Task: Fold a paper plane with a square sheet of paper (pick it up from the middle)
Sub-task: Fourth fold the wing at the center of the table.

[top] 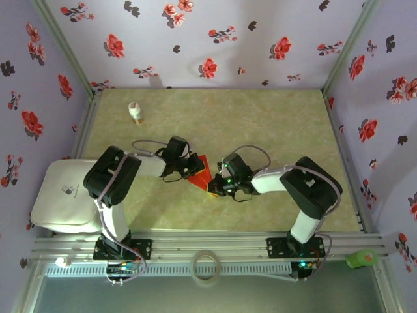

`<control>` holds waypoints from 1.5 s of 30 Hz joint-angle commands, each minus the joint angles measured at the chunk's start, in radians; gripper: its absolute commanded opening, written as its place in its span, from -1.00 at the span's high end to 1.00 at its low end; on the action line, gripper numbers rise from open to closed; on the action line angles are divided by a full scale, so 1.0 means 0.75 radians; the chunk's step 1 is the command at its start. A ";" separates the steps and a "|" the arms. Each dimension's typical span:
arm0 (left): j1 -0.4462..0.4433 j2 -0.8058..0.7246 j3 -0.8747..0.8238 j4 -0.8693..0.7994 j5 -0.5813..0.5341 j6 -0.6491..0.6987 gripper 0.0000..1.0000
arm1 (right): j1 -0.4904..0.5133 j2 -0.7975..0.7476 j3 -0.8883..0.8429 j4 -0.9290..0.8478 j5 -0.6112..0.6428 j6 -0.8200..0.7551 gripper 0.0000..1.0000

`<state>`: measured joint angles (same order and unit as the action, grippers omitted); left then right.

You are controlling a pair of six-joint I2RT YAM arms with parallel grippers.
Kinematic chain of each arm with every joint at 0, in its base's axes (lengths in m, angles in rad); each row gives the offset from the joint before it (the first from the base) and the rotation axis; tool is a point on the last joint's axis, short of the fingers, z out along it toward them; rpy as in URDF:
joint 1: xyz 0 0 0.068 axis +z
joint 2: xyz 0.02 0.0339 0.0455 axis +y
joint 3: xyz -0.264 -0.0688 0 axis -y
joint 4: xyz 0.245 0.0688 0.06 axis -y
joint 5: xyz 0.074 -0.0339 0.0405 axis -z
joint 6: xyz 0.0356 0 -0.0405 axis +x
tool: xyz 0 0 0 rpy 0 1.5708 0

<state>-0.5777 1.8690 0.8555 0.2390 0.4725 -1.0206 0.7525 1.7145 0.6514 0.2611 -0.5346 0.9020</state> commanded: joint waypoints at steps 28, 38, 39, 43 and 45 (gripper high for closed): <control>0.026 0.024 -0.040 -0.092 -0.060 0.029 1.00 | -0.050 0.008 0.204 -0.139 0.052 0.083 0.96; 0.026 0.017 -0.040 -0.094 -0.057 0.031 1.00 | -0.070 0.103 0.139 -0.141 0.084 0.094 0.97; 0.026 0.016 -0.038 -0.094 -0.054 0.031 1.00 | -0.071 0.107 0.111 -0.129 0.083 0.099 0.97; 0.028 0.005 -0.014 -0.100 -0.038 0.046 0.98 | -0.071 0.091 0.027 -0.121 0.106 0.108 0.98; 0.027 -0.011 0.003 -0.100 -0.027 0.054 0.97 | -0.071 0.093 0.003 -0.117 0.108 0.110 0.99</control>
<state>-0.5728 1.8683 0.8555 0.2375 0.4797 -1.0172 0.7044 1.7706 0.7147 0.2676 -0.4931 0.9722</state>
